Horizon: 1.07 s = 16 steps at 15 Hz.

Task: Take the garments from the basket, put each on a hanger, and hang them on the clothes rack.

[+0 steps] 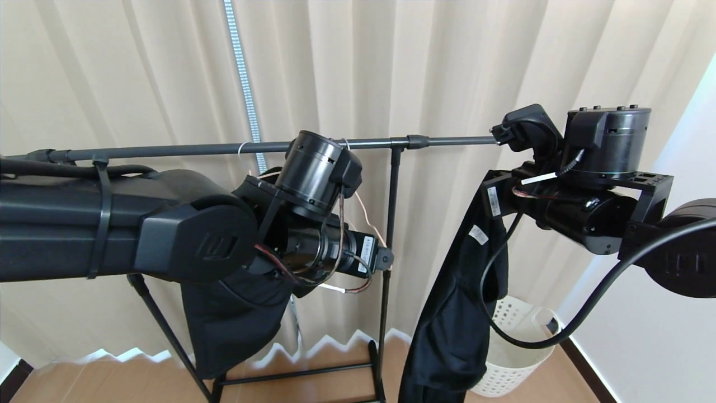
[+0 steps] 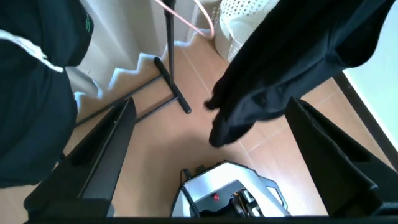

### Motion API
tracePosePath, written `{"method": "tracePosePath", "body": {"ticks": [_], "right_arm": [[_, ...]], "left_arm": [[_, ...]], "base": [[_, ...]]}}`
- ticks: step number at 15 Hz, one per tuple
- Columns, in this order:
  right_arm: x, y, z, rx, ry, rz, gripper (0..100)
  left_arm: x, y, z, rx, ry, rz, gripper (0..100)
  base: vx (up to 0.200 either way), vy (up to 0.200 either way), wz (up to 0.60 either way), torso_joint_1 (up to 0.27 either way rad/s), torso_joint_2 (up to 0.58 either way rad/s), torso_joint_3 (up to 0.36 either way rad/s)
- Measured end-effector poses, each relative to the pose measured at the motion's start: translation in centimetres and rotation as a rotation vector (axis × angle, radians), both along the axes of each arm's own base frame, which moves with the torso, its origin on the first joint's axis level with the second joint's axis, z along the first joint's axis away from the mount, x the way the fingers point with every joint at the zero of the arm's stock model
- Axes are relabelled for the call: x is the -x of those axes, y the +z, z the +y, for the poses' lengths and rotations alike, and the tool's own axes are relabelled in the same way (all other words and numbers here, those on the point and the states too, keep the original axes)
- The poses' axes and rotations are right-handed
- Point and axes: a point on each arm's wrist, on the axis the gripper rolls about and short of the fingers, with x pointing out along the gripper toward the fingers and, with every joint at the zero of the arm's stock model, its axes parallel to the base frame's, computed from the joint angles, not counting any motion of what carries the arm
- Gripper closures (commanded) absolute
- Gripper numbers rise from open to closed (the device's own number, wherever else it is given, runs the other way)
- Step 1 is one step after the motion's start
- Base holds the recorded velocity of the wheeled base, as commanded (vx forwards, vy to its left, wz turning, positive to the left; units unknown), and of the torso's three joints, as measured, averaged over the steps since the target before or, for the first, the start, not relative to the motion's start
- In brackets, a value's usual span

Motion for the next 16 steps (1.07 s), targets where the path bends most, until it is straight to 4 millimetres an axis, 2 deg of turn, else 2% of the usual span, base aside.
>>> {"method": "tracePosePath", "body": {"ticks": [2, 6, 12, 16], "right_arm": [[0.0, 0.0, -0.1, 0.000, -0.003, -0.001, 100], [0.0, 0.0, 0.0, 0.001, 0.000, 0.000, 100], [-0.1, -0.1, 0.1, 0.002, 0.001, 0.003, 100], [-0.1, -0.2, 0.1, 0.002, 0.000, 0.005, 100]], "left_arm": [[-0.9, -0.1, -0.6, 0.056, 0.052, -0.055, 0], [-2.8, -1.3, -2.2, 0.041, 0.138, -0.086, 0], [-7.8, -1.7, -4.3, 0.118, 0.315, -0.009, 0], [-10.2, -4.2, -4.7, 0.090, 0.410, 0.069, 0]], "base": [[0.000, 0.000, 0.00, 0.000, 0.00, 0.000], [0.000, 0.000, 0.00, 0.000, 0.00, 0.000], [0.000, 0.000, 0.00, 0.000, 0.00, 0.000], [0.000, 0.000, 0.00, 0.000, 0.00, 0.000]]}}
